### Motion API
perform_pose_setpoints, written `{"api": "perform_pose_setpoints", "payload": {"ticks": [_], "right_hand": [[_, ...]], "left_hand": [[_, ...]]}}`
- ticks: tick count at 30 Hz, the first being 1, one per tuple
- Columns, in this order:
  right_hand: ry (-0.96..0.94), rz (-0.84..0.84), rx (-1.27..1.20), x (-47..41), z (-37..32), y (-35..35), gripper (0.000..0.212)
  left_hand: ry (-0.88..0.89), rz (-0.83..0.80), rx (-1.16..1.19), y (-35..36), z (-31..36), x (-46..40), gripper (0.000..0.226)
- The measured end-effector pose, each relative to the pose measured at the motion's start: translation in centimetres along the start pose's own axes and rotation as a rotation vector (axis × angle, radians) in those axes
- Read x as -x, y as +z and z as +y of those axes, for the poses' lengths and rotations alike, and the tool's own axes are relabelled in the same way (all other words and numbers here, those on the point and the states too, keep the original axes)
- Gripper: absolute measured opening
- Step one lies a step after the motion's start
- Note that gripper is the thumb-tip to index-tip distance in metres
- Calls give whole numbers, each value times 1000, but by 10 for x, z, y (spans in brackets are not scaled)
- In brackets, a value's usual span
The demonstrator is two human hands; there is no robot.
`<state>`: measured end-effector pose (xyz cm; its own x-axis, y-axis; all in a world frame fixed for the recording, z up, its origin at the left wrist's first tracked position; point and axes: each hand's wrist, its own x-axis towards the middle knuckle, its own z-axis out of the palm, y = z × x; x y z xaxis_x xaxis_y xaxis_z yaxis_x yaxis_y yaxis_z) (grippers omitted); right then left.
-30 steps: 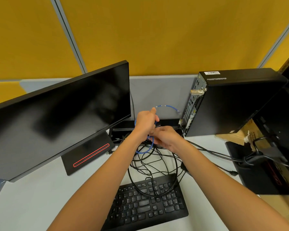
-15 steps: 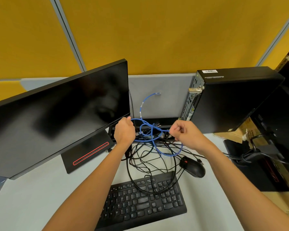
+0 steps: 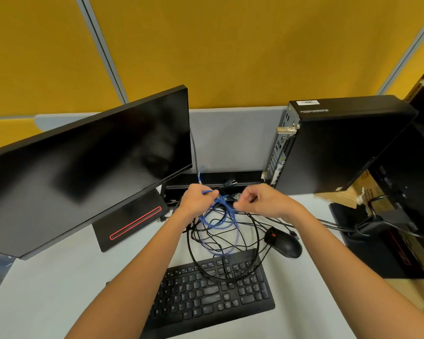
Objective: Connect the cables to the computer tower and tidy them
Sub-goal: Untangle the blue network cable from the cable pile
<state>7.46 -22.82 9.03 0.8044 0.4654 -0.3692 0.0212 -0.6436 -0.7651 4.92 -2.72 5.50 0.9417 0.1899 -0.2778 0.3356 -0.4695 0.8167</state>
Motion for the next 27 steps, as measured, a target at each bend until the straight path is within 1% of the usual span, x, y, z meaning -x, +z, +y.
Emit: {"api": "perform_pose_setpoints", "payload": {"ticks": [2,5,7,9,11,12,14,15,16,17,19,22,23,25,27], "right_hand": [[-20,146,-113,-8,-4,8,23],[-48,173,-215,-17,-14,18,23],[-19,168,-368,-21,-18,20,22],[36,187,-531,-23,-18,20,21],[59,275,-581,-25,-11,21,23],[54,327,-561,-26,-7,22,23],[36,421,-470,-26,2,26,24],[30,453,-430,-26,6,28,24],[35,467,-397,-25,10,29,25],[45,466,-373,-25,13,28,25],[69,449,-339,-24,18,27,26],[48,429,-283,-22,23,27,27],[20,403,-258,-22,24,26,28],[-29,323,-187,-21,24,26,30],[-39,265,-135,-21,25,27,30]], "left_hand": [[114,33,75,5,11,8,30],[172,87,302,7,28,15,30],[171,106,398,4,29,15,31],[174,94,385,0,28,17,28],[178,61,338,0,24,16,22],[190,59,243,0,21,14,27],[239,87,-141,5,12,12,43],[261,123,-290,7,8,11,48],[282,164,-357,11,4,12,52],[304,202,-370,14,3,12,53],[393,282,-436,20,1,14,50],[633,430,-781,31,-3,8,43],[701,444,-891,36,-5,5,45],[817,348,-988,42,-7,1,42],[836,231,-997,43,-7,-2,28]]}}
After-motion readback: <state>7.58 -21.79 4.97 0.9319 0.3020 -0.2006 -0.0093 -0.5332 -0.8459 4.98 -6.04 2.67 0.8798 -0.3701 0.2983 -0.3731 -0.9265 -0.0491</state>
